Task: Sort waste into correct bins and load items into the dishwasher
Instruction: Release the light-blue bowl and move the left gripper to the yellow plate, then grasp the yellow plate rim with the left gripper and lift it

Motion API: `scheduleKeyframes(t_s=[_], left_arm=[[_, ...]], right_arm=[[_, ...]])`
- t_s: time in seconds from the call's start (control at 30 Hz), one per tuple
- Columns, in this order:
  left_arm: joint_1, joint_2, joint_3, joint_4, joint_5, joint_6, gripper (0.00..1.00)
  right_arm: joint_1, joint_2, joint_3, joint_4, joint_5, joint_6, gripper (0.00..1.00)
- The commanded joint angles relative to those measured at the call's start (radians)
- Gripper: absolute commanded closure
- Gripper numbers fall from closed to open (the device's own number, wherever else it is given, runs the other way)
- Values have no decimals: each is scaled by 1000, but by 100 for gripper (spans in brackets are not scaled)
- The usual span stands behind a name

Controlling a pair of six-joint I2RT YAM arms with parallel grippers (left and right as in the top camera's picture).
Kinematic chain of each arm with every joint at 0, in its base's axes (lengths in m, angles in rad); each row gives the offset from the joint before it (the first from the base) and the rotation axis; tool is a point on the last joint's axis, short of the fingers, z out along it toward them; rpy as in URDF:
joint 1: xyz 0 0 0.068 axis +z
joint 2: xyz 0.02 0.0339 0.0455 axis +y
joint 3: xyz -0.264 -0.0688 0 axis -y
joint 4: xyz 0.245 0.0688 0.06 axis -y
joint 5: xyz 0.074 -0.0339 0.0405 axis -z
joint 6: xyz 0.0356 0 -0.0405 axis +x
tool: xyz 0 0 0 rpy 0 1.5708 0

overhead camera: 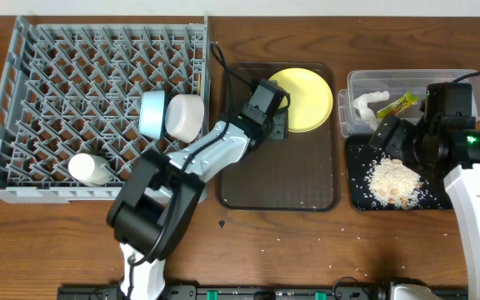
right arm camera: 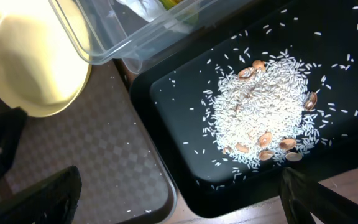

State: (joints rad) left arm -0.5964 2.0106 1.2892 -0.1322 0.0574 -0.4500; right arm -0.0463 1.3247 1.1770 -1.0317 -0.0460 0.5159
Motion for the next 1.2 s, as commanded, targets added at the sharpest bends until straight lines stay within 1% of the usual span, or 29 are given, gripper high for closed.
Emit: scheduleKeyframes(t_s=[0.0,0.1,0.2,0.27,0.37,0.43,0.47,0.5,0.77,0.9,1.03,1.1,1.13,1.17], left_arm=[[4,67,-2,-1,15,-20,42],[4,77,-2,-32,14,-18,51],[5,68,-2,-91,13,-14,63],[5,53,-2,-138,7,0,73],[6,11,-2,-226,-1,1,78],[6,-14,-2,-252,-1,7,81],[7,-27,-2,-261,-1,9,89],[9,-38,-2,-264,-1,11,92],[65,-114,-2,-264,23,17,93],[134,-180,-2,-252,171,69,93],[190,-210,-2,-249,315,110,92],[195,-201,-5,-260,367,119,75],[190,-197,-9,-266,379,127,69],[179,-187,-15,-274,379,136,60]], right_arm=[[-1,-13,5,-1,12,0,1],[-1,-13,5,-2,12,0,1],[-1,-13,5,-2,12,0,1],[-1,-13,5,-2,12,0,1],[-1,-13,5,-1,12,0,1],[-1,-13,5,-2,12,0,1],[-1,-13,5,-2,12,0,1],[-1,-13,5,-1,12,0,1],[-1,-13,5,-2,12,0,1],[-1,-13,5,-2,12,0,1],[-1,-13,5,-2,12,0,1],[-1,-13,5,-1,12,0,1],[-1,-13,5,-1,12,0,1],[-1,-13,5,-1,12,0,1]])
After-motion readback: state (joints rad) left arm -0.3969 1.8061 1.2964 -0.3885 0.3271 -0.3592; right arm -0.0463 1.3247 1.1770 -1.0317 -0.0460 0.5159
